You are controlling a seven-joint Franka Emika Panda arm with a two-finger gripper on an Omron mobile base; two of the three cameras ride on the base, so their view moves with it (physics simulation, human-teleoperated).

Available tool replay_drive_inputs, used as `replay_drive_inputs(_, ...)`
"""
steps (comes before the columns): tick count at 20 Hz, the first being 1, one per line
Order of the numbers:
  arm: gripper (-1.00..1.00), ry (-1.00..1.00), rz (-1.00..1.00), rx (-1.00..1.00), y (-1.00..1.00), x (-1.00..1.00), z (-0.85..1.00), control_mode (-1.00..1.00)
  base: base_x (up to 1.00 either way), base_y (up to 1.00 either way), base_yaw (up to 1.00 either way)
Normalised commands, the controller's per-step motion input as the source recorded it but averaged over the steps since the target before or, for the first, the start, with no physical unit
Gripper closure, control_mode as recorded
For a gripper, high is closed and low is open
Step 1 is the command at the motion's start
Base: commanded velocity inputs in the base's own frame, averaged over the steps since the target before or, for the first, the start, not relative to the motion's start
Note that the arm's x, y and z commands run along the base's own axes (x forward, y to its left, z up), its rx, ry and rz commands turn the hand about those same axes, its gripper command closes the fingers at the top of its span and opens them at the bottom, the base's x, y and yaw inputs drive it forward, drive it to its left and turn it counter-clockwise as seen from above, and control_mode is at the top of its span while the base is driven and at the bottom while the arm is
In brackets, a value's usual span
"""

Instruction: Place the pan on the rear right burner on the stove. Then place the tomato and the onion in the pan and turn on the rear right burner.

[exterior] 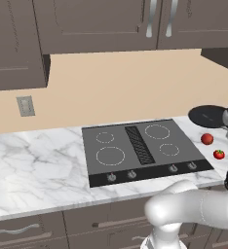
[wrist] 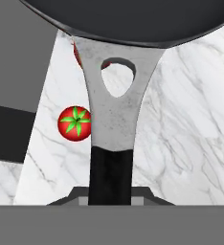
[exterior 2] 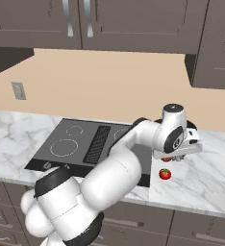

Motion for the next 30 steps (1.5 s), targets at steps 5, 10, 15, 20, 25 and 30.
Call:
replay_drive_inputs(5, 1.0, 0.07, 0.01, -0.01, 0.42, 0.0, 0.24, -1.0, 0.0, 0.0, 0.0)
replay_drive_inputs(10, 1.0, 0.01, 0.0, 0.0, 0.47, 0.0, 0.22, -1.0, 0.0, 0.0, 0.0)
replay_drive_inputs(15, 1.0, 0.0, 0.0, 0.0, 0.46, 0.0, 0.12, -1.0, 0.0, 0.0, 0.0)
replay_drive_inputs(20, 1.0, 0.0, 0.0, 0.0, 0.44, 0.0, 0.02, -1.0, 0.0, 0.0, 0.0)
replay_drive_inputs(25, 1.0, 0.0, 0.02, 0.0, 0.42, 0.0, 0.0, -1.0, 0.0, 0.0, 0.0)
replay_drive_inputs(30, 1.0, -0.03, 0.03, 0.0, 0.41, 0.0, 0.0, -1.0, 0.0, 0.0, 0.0)
